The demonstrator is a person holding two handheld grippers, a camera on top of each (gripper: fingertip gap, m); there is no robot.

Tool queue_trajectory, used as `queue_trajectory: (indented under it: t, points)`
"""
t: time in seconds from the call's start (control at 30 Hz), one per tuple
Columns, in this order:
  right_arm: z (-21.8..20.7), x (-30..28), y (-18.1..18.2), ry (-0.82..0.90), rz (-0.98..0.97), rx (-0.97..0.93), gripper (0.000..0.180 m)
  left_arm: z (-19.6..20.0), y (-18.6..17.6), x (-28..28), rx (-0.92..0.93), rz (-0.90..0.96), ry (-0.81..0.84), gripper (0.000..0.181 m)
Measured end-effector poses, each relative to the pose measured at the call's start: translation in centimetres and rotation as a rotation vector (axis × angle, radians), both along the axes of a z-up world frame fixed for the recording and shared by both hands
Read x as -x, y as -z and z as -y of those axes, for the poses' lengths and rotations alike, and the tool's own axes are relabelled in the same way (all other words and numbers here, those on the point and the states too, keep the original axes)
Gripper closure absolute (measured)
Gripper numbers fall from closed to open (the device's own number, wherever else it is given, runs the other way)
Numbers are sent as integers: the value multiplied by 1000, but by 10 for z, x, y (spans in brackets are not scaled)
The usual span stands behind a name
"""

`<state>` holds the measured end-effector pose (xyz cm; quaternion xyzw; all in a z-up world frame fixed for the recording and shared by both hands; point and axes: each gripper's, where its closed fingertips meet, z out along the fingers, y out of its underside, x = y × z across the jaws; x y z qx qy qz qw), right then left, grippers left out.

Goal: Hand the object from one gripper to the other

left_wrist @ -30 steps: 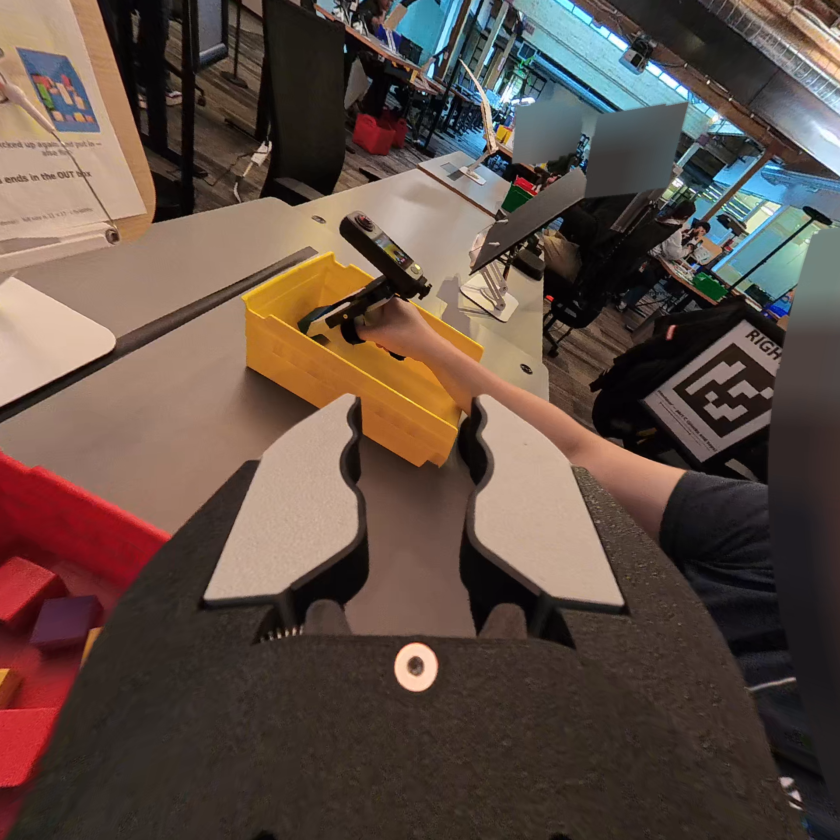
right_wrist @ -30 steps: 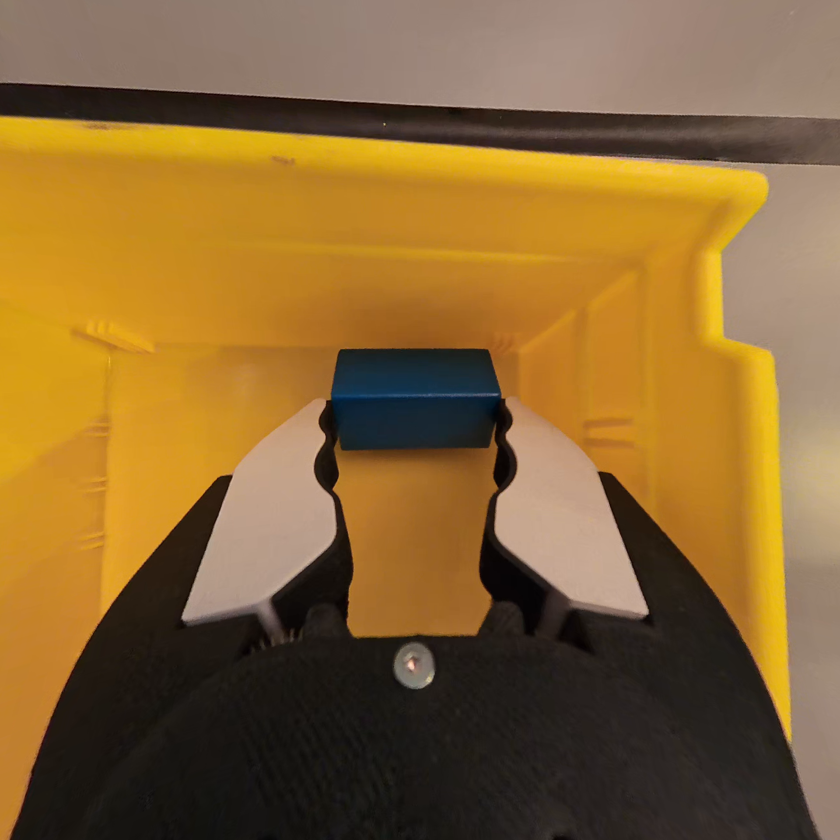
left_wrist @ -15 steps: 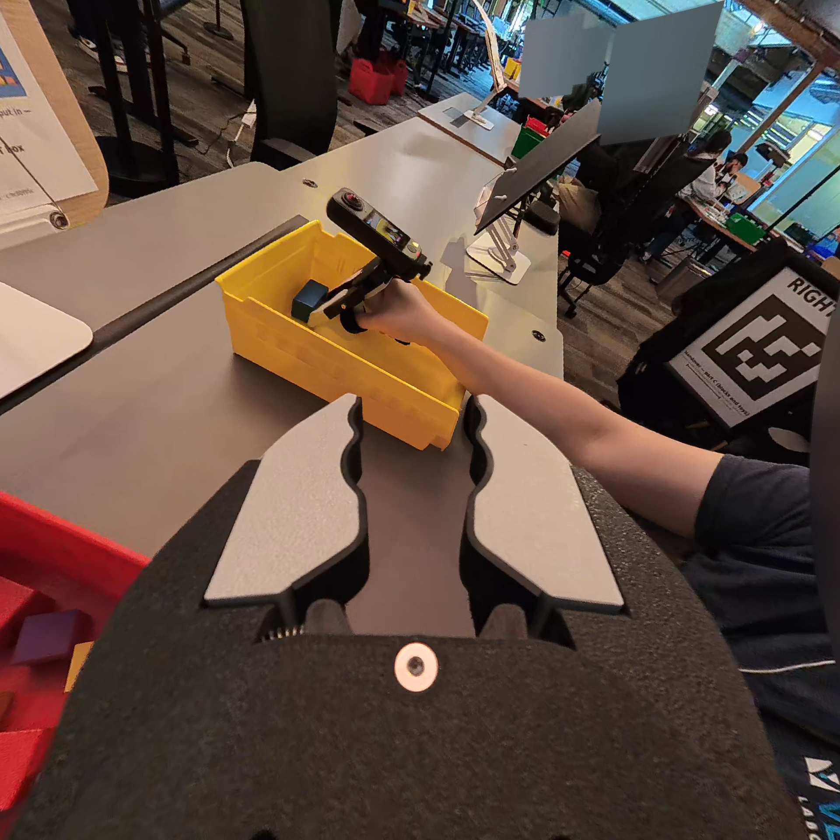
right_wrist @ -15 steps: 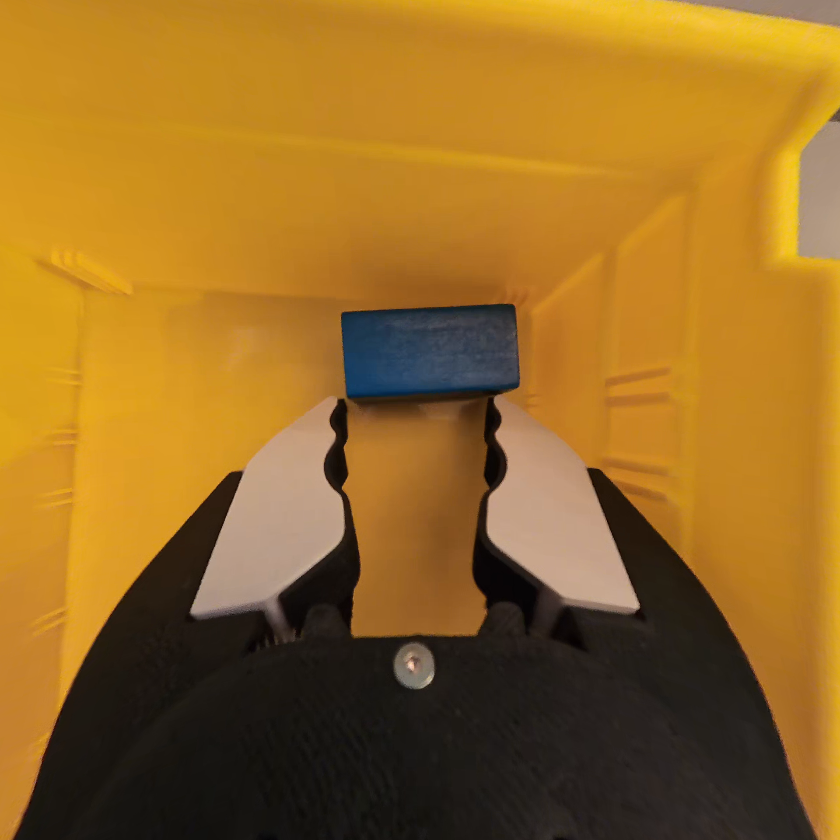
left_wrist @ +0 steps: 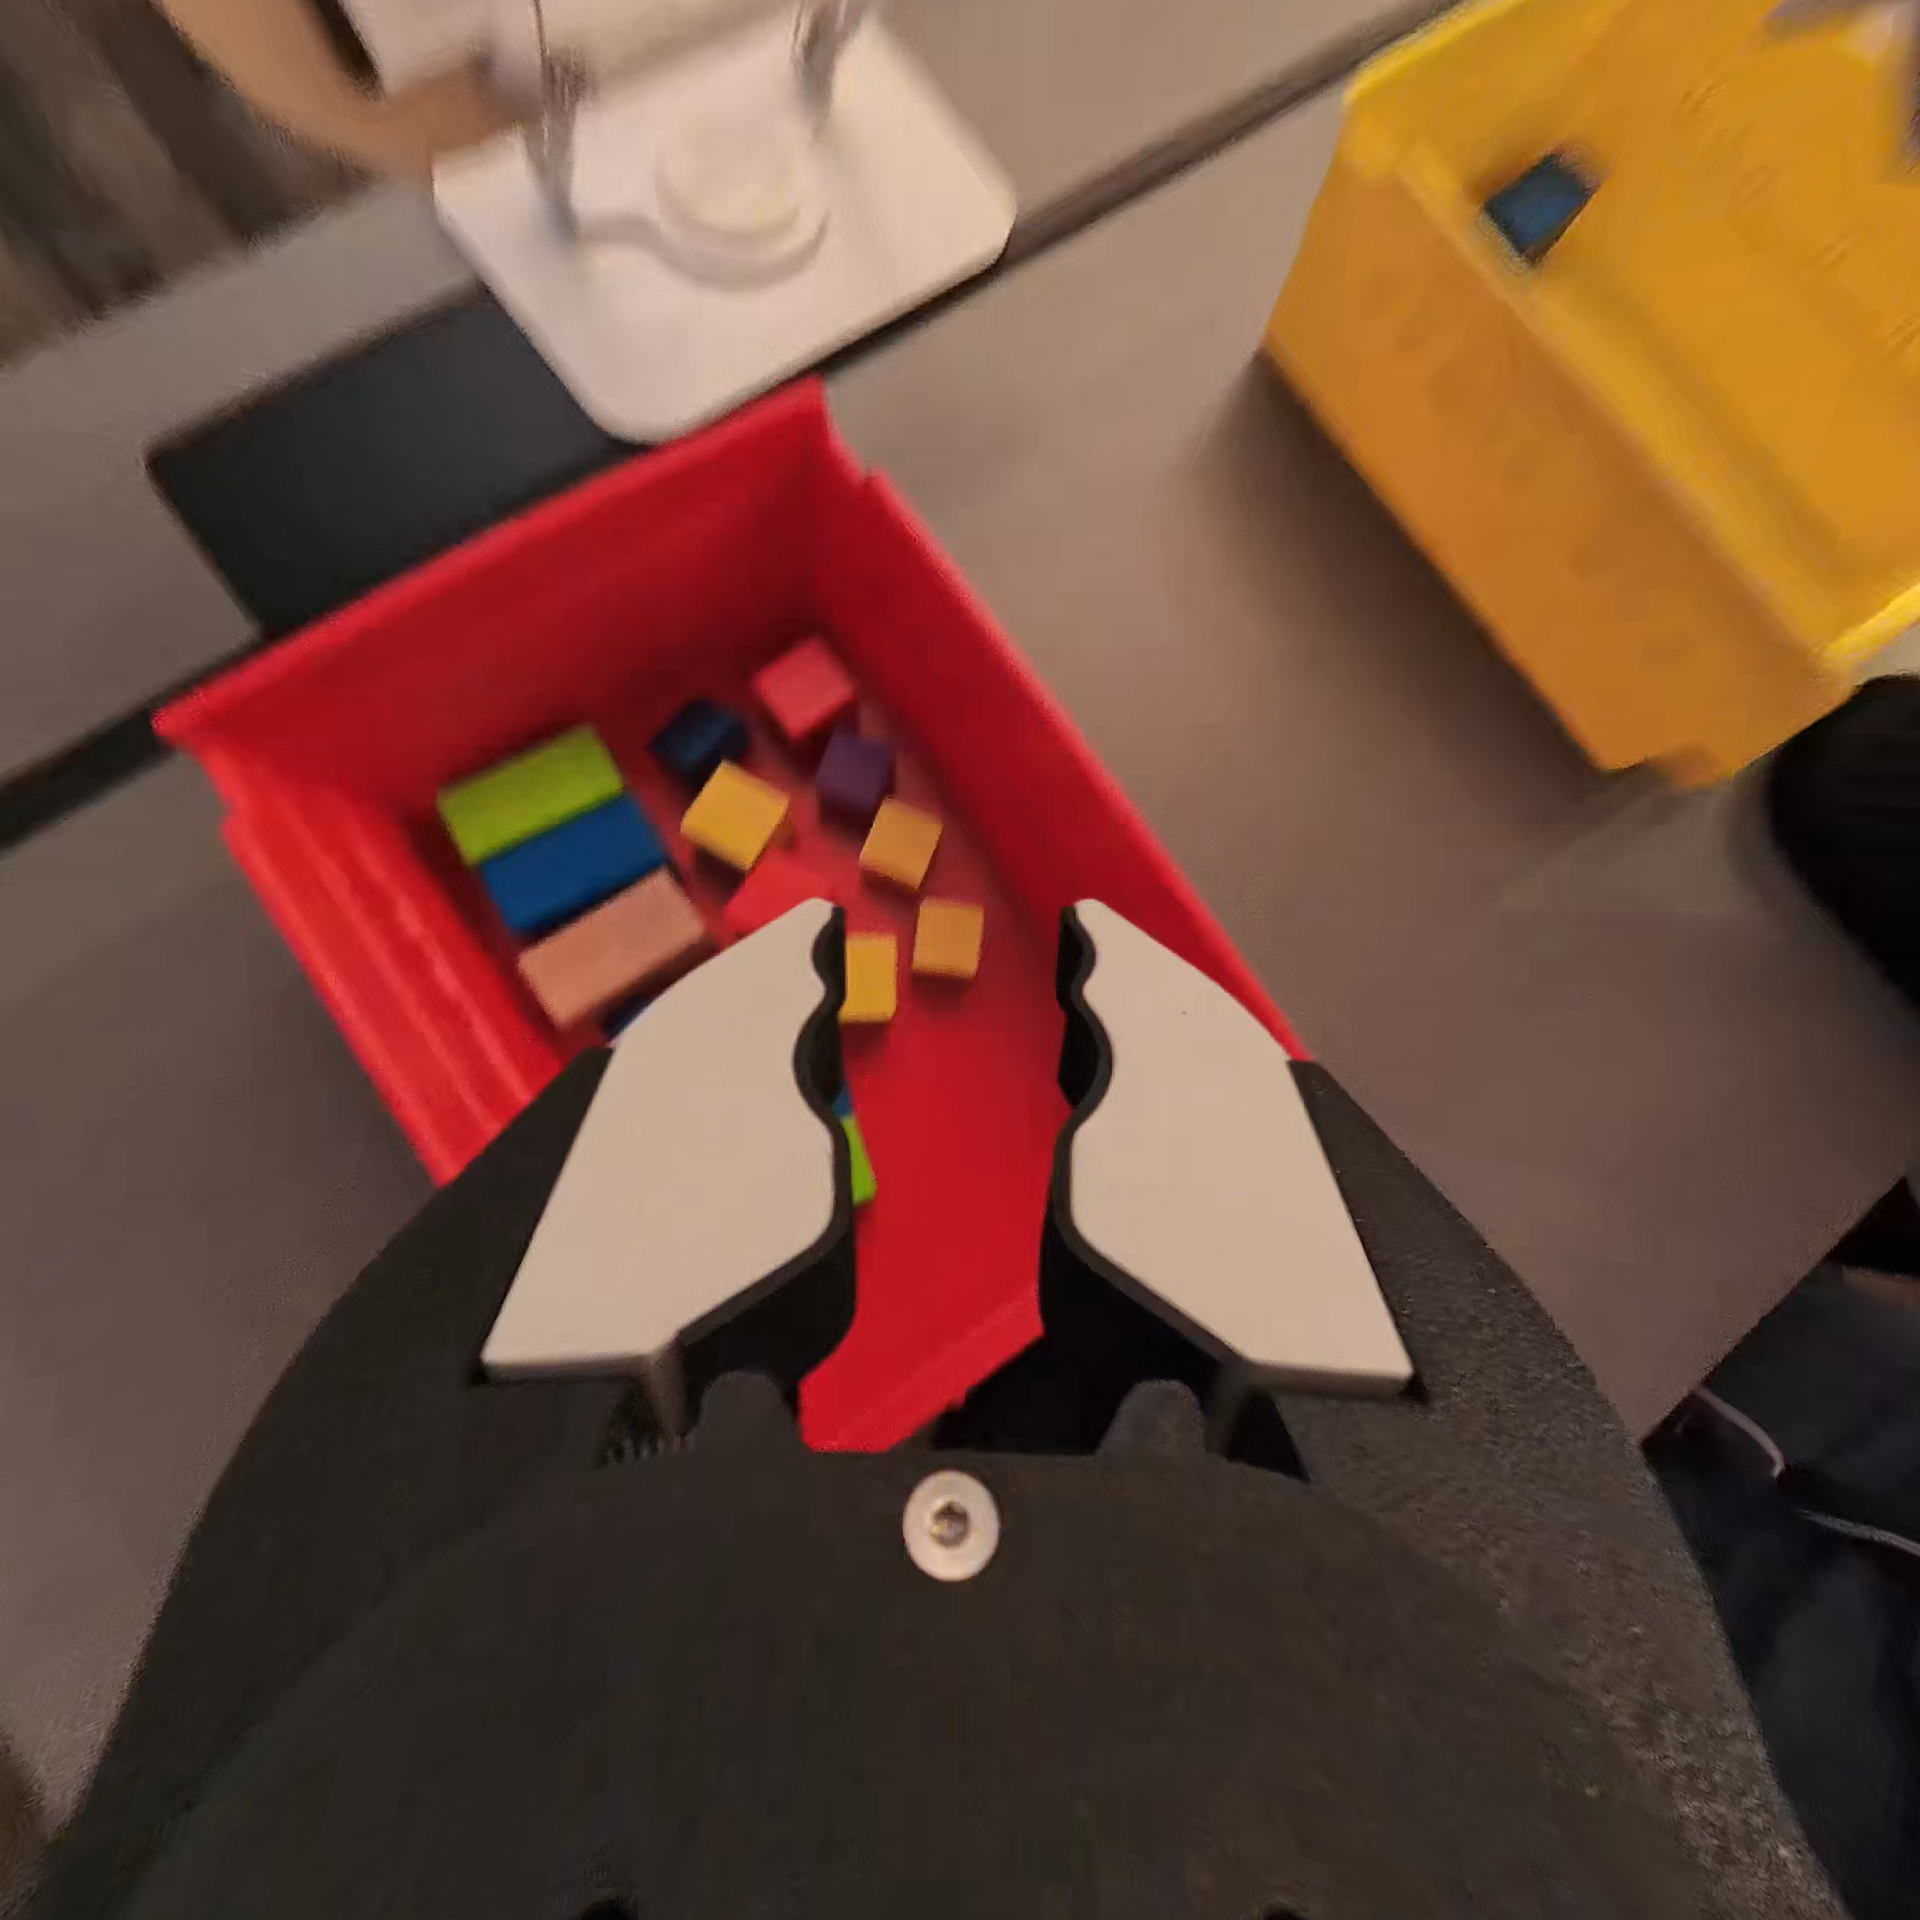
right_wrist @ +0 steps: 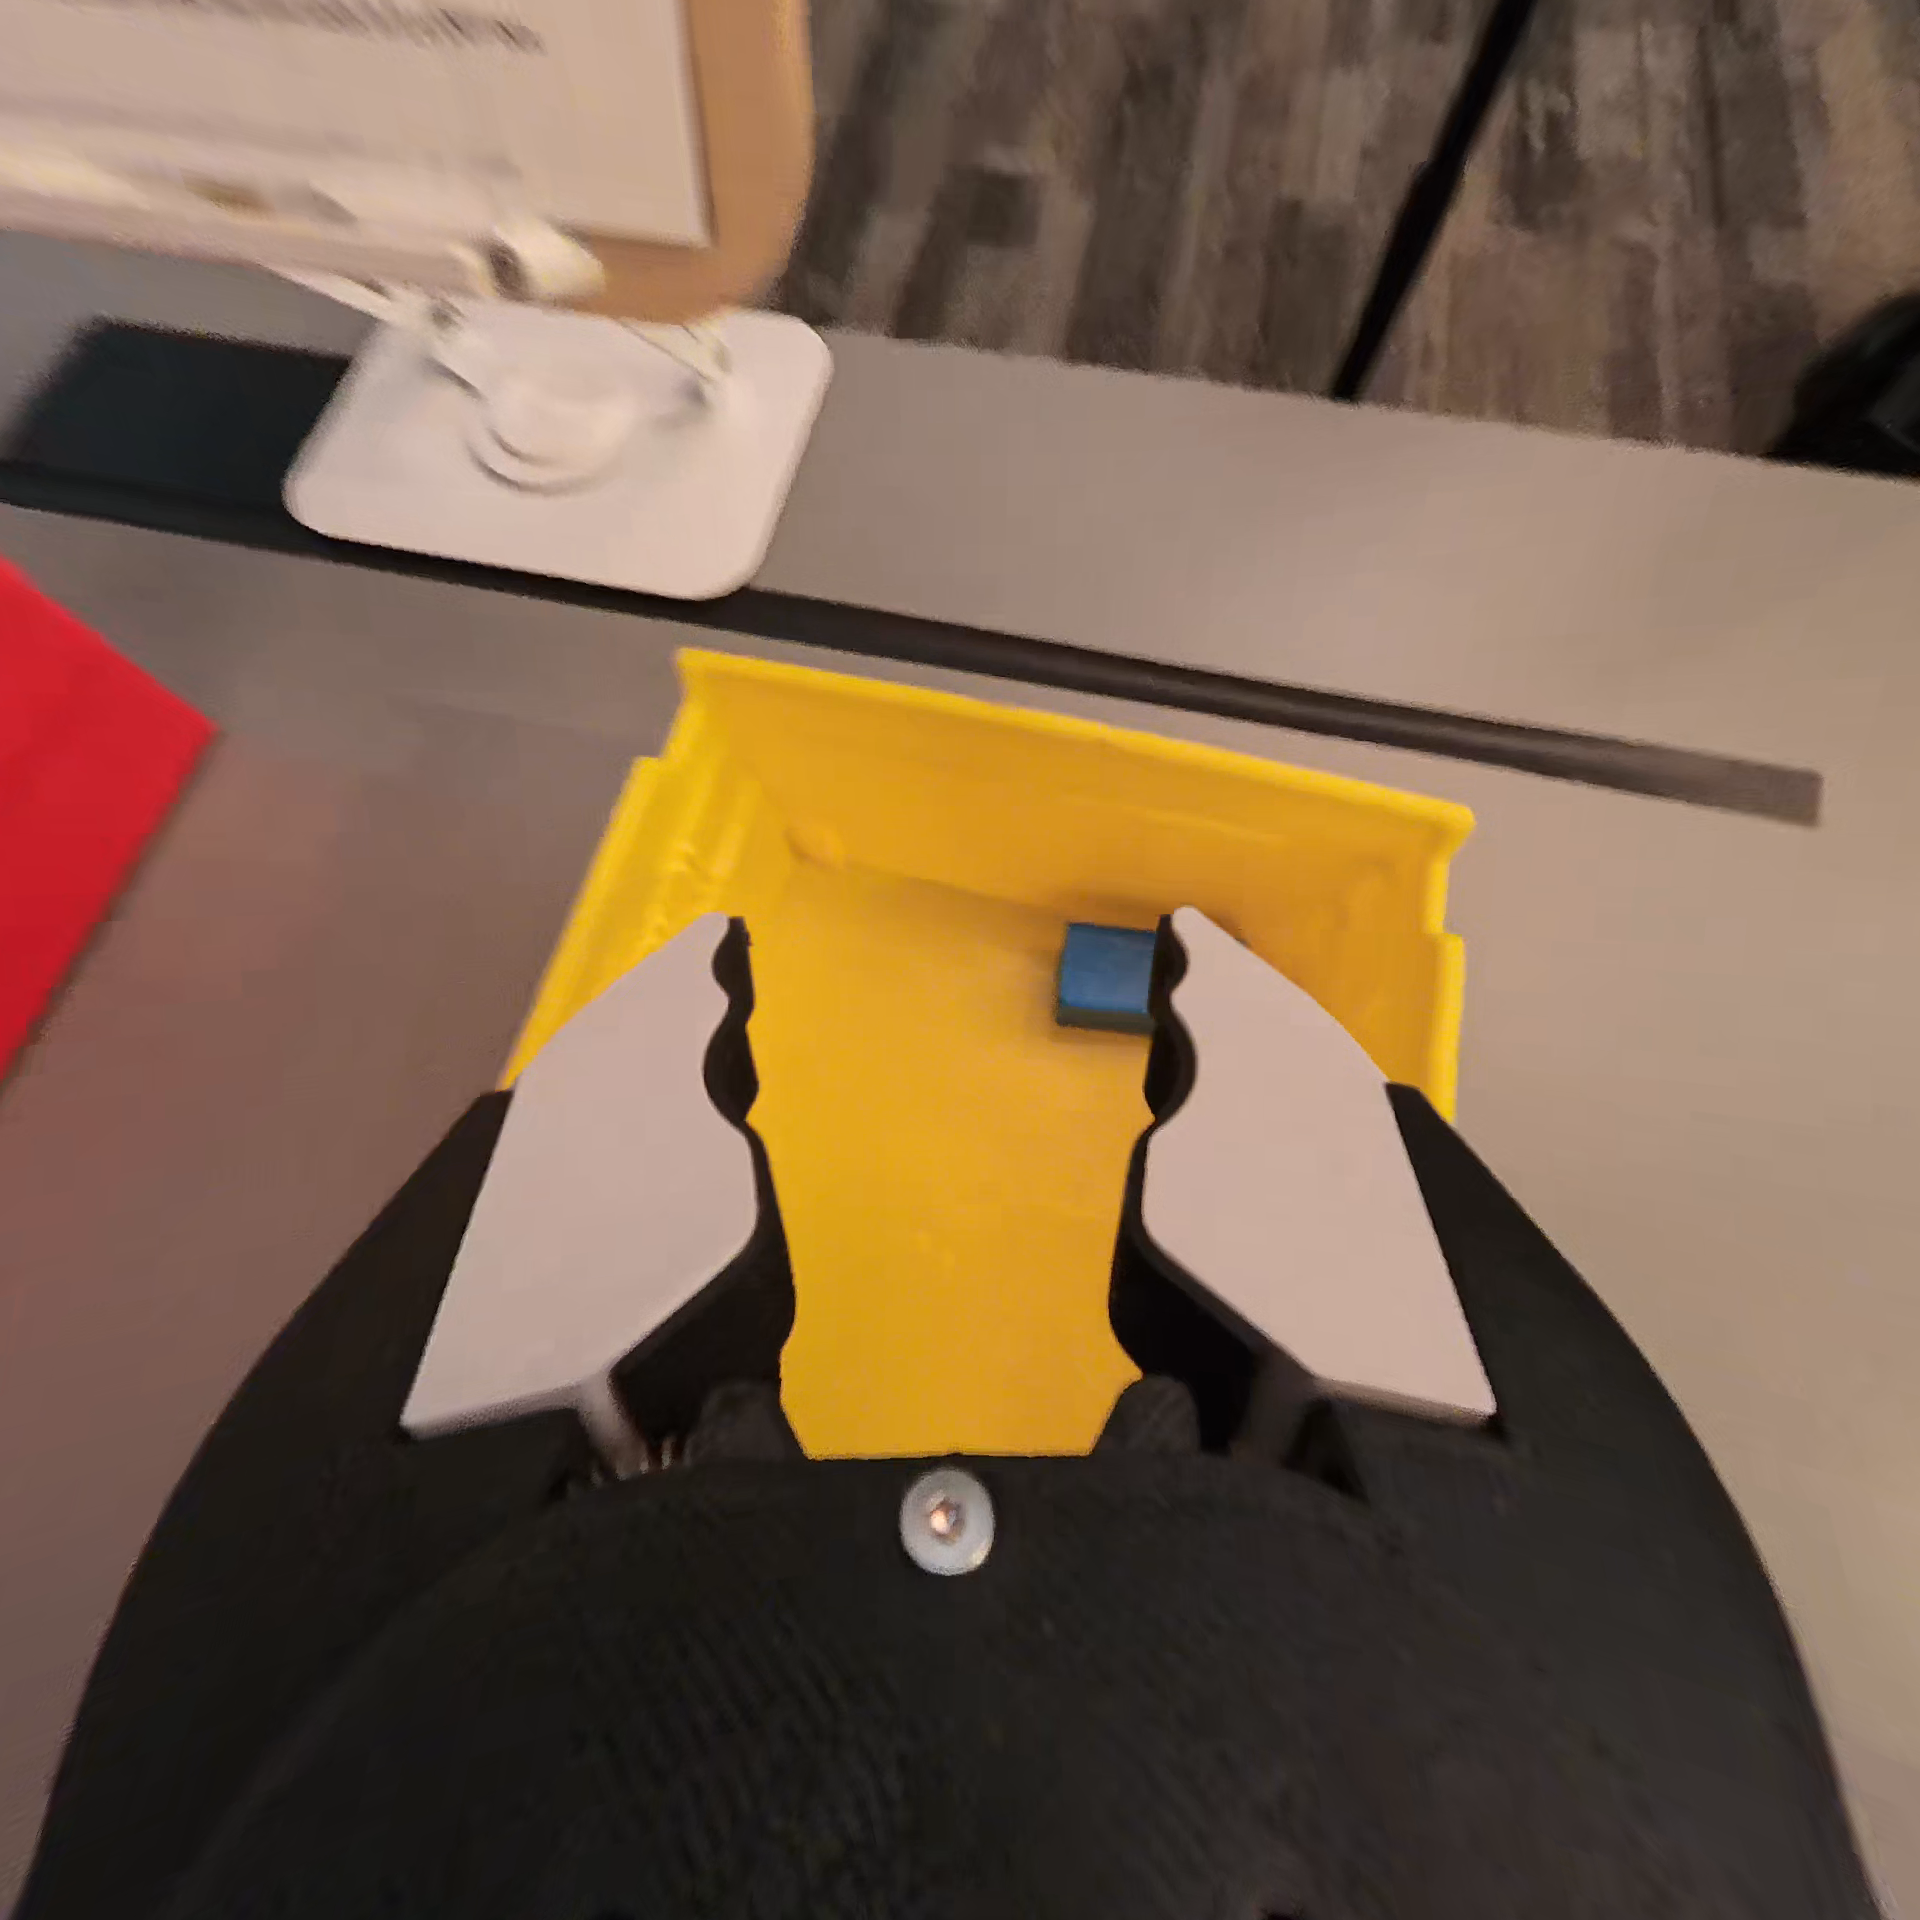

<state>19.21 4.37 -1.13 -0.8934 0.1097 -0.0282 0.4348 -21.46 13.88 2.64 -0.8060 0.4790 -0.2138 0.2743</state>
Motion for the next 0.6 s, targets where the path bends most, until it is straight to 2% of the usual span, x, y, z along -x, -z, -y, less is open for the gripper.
queue_trajectory:
  t: [0.13,0.27,0.33,0.4,0.6]
  points:
    - [-4,14,-2,-100,-49,-36,105,4,38,22,59,-221,-58,141]
    - [-3,14,4,-136,-83,-30,105,4,73,40,63,-409,-125,125]
    - [-2,14,5,-135,-111,-37,105,2,85,41,67,-427,-137,123]
    - [-4,18,3,-153,-143,-50,105,2,100,44,97,-461,-146,112]
    - [-2,23,-6,-193,-124,-59,105,-8,137,61,110,-591,-221,109]
